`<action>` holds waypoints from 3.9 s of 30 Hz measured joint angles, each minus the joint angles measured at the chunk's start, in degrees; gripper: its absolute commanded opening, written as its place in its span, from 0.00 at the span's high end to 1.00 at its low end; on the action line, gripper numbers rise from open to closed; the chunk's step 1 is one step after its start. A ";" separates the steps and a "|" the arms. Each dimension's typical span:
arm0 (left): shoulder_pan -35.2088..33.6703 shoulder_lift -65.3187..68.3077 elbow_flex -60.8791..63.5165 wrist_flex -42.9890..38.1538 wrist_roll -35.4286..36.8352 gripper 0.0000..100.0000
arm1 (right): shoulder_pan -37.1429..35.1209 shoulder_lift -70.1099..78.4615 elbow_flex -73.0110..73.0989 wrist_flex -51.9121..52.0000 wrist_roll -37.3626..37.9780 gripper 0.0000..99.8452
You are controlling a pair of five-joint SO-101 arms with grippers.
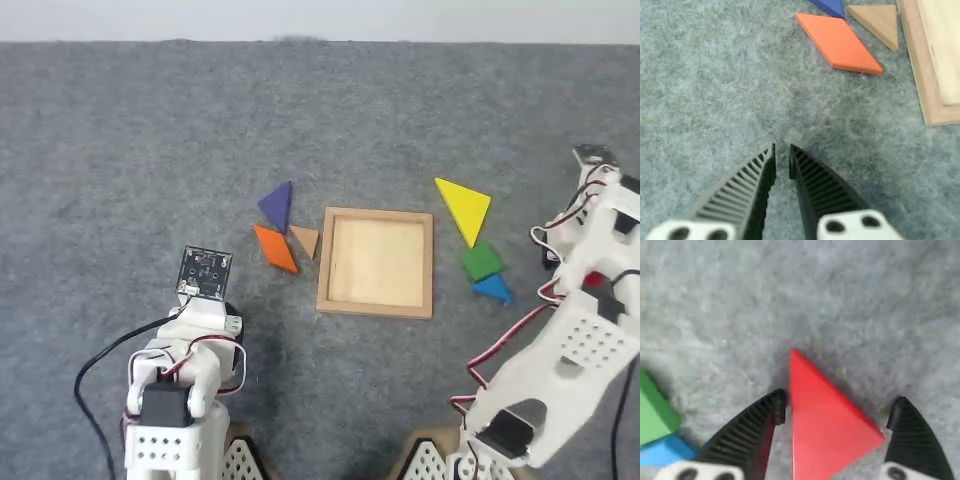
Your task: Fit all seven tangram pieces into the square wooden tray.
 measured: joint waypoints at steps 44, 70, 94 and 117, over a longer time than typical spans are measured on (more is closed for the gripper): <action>0.00 0.00 0.00 0.00 0.00 0.95 | 4.48 -1.05 2.46 5.63 0.26 0.77; 0.00 0.00 0.00 0.00 0.00 0.95 | 7.03 -36.57 42.02 -6.42 -5.98 0.66; 0.00 0.00 0.00 0.00 0.00 0.95 | 5.63 -19.43 31.65 -9.85 -13.19 0.77; 0.00 0.00 0.00 0.00 0.00 0.95 | 1.49 -30.24 30.95 -0.97 -15.21 0.77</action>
